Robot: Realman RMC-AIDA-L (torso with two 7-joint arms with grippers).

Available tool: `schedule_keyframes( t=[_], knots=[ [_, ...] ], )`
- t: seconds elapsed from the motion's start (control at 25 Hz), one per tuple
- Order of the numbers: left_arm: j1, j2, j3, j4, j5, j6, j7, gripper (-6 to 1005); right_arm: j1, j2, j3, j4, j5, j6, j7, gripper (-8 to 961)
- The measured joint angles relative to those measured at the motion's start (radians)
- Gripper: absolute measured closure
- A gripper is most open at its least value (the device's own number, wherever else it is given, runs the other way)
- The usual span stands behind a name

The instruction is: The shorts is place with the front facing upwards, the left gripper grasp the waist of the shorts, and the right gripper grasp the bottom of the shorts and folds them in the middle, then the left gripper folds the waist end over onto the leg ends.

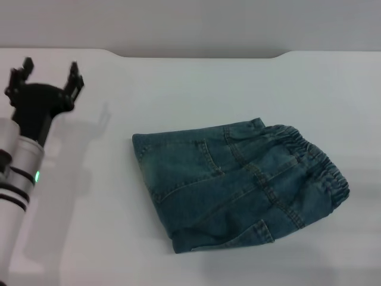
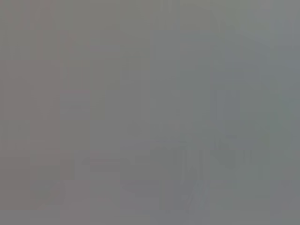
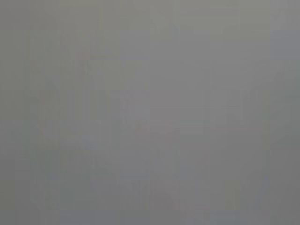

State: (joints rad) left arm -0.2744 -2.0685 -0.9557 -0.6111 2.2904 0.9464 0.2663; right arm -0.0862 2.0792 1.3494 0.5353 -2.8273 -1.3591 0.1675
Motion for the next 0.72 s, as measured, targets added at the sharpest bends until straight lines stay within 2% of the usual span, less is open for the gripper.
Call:
schedule_keyframes(
  t=[0.16,0.44,0.64,0.72],
  knots=[
    [-0.028,0.001,0.057,0.047,0.001,0.026,-0.01,152,0.011,0.001,-0.01,-0.043,0.058,-0.026,0.001,760],
    [-0.042,0.0,0.074,0.056,0.001,0.024,-0.027,152,0.043,0.002,-0.027,-0.093,0.062,-0.063,-0.003,495],
    [-0.047,0.0,0.084,0.063,0.001,0.024,-0.04,152,0.081,0.004,-0.027,-0.162,0.062,-0.102,-0.003,250],
    [-0.047,0.001,0.087,0.064,0.001,0.021,-0.041,152,0.093,0.004,-0.027,-0.182,0.062,-0.106,-0.003,250]
  ],
)
